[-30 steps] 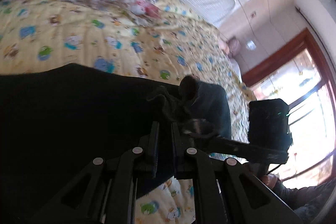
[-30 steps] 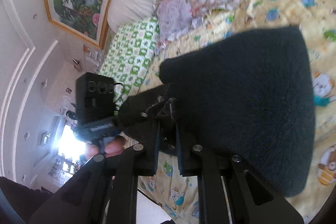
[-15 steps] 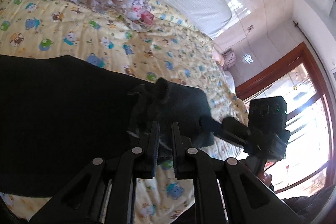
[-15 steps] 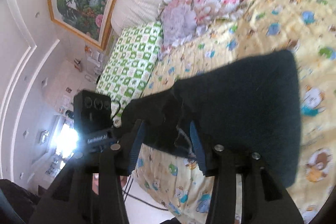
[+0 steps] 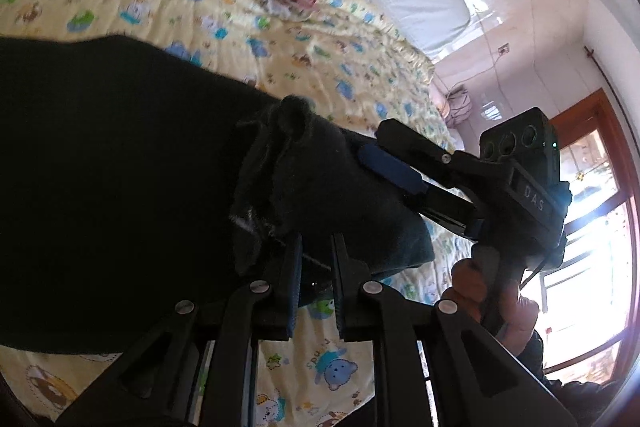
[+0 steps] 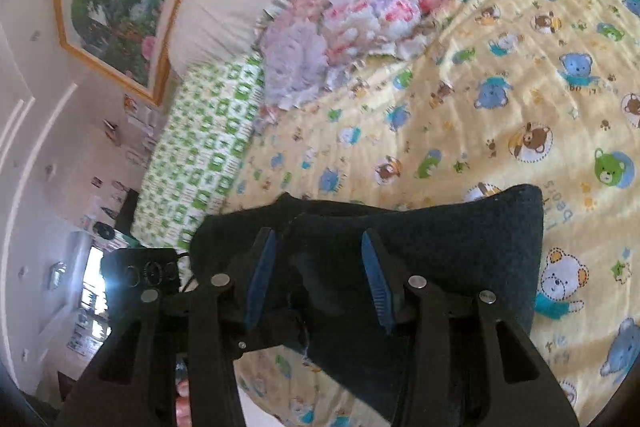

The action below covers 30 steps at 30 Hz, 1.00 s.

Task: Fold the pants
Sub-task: 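Lower the folded pants onto the quilt with both grippers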

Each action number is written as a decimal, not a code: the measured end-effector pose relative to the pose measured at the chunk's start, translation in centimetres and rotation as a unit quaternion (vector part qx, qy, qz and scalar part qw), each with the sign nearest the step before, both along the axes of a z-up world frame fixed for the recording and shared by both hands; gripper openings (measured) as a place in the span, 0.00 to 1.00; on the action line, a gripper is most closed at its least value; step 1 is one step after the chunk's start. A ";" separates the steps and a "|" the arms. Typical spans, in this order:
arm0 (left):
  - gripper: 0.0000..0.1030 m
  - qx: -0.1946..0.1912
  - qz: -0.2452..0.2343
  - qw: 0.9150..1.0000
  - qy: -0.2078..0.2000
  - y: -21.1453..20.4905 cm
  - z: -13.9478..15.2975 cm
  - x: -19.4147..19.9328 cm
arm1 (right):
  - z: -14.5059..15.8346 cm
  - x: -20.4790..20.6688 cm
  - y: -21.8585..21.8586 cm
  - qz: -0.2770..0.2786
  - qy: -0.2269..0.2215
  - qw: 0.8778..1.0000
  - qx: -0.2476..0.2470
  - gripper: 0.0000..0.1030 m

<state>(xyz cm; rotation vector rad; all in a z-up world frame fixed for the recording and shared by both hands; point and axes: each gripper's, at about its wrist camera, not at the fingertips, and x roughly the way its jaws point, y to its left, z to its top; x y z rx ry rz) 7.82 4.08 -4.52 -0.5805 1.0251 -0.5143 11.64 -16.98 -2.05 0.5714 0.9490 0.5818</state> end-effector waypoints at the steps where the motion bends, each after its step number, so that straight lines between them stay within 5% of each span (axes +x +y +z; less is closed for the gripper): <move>1: 0.13 -0.001 0.002 1.000 0.003 0.0 -0.3 0.1 | -0.2 0.0 0.1 0.001 0.002 1.000 -0.008 0.43; 7: 0.14 -0.008 0.015 1.000 0.013 -0.2 -1.3 0.3 | -0.4 -0.1 0.1 0.005 0.002 1.000 -0.017 0.43; 13: 0.35 0.005 0.044 0.999 -0.004 0.6 -0.2 -0.6 | 0.9 -0.6 0.8 0.013 -0.007 1.000 -0.026 0.45; 19: 0.37 -0.005 0.093 0.996 -0.007 3.1 0.7 -1.9 | 2.2 -0.9 2.0 0.028 -0.021 0.999 -0.028 0.46; 25: 0.37 0.015 0.173 0.985 -0.021 6.8 1.6 -4.6 | 3.3 -0.8 4.7 0.063 -0.041 0.996 -0.046 0.54; 30: 0.51 0.022 0.250 0.968 -0.024 10.4 1.7 -7.3 | 3.5 -0.1 8.2 0.109 -0.049 0.990 -0.068 0.54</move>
